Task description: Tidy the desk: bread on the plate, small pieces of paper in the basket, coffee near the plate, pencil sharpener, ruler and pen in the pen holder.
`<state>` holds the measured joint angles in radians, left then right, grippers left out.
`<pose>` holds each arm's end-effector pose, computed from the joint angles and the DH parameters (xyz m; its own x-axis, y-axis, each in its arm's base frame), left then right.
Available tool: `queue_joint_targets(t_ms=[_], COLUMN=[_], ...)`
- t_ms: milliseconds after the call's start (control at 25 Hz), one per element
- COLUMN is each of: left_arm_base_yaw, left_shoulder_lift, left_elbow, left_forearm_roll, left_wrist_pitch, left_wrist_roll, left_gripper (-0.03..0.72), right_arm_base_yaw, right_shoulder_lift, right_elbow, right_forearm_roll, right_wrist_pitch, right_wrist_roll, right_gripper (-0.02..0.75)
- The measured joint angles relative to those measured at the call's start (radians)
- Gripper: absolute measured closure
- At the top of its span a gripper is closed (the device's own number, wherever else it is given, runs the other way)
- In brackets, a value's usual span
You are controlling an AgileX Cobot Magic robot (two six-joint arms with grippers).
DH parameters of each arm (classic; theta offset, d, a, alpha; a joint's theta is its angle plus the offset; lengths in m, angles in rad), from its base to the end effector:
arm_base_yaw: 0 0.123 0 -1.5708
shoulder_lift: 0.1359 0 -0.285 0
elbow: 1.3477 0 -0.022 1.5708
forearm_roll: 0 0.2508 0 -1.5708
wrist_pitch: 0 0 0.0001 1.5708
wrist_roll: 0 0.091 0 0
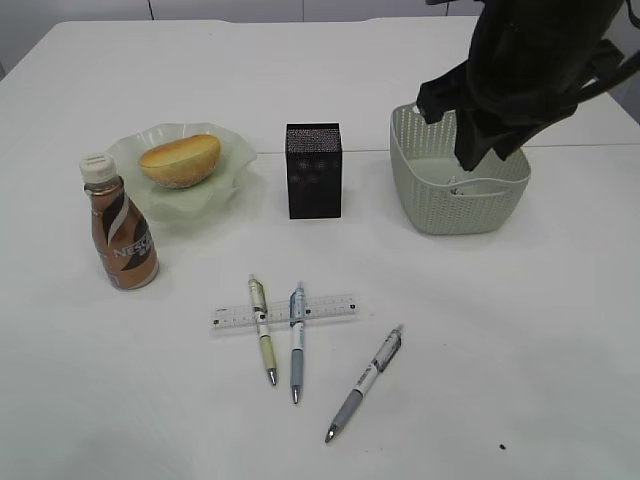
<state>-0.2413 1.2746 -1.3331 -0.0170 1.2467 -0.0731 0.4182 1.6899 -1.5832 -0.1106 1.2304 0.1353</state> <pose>0.2332 -0.0589 0.3814 -0.8824 0.1364 -0.4502 0.1774 0.9829 -0.0498 0.3252 0.1342 0.3300 -0.8991 -0.2928 -0.3254 -0.2869 0.9556 -0.0671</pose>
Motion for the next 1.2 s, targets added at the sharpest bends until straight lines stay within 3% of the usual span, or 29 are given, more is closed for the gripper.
queue_joint_targets(t_ms=[240, 480, 680, 1000, 1200], left_arm_base_yaw=[-0.014, -0.128, -0.230, -0.325, -0.370], left_shoulder_lift=[0.151, 0.272, 0.359, 0.480, 0.586], left_elbow=[-0.107, -0.177, -0.202, -0.204, -0.204], left_forearm_roll=[0.006, 0.067, 0.163, 0.184, 0.184], left_wrist_pitch=[0.000, 0.000, -0.002, -0.004, -0.050], left_wrist_roll=[0.073, 0.130, 0.140, 0.230, 0.363], left_gripper=[0.255, 0.255, 0.255, 0.254, 0.253], right_arm_base_yaw=[0.000, -0.016, -0.122, -0.314, -0.339], right_shoulder_lift=[-0.002, -0.002, -0.002, -0.002, -0.002], right_elbow=[0.053, 0.074, 0.074, 0.074, 0.074], right_forearm_roll=[0.058, 0.051, 0.056, 0.055, -0.068], right_wrist_pitch=[0.000, 0.000, 0.000, 0.000, 0.000], right_wrist_roll=[0.000, 0.021, 0.017, 0.008, 0.008], right_gripper=[0.447, 0.447, 0.447, 0.447, 0.446])
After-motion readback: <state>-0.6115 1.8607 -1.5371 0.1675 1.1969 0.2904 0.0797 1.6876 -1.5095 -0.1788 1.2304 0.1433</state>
